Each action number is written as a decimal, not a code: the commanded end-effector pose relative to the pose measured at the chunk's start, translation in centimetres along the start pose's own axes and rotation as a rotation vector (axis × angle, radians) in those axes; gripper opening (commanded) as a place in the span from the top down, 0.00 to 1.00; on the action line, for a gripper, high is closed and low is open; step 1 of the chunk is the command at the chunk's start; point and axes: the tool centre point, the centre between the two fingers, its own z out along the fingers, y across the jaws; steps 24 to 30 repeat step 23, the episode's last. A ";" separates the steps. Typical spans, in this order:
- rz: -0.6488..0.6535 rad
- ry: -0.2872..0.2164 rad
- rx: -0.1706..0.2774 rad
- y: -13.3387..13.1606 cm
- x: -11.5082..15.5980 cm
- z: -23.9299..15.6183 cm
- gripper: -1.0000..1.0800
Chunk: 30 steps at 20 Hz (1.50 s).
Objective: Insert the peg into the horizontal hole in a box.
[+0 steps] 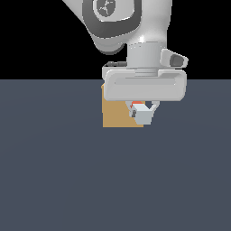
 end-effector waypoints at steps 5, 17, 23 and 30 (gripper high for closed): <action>0.000 0.000 -0.001 0.0 0.1 -0.1 1.00; -0.001 0.000 -0.003 -0.1 7.8 -0.2 1.00; -0.001 0.000 -0.003 -0.1 9.5 -0.2 1.00; -0.001 0.000 -0.003 -0.1 9.5 -0.2 1.00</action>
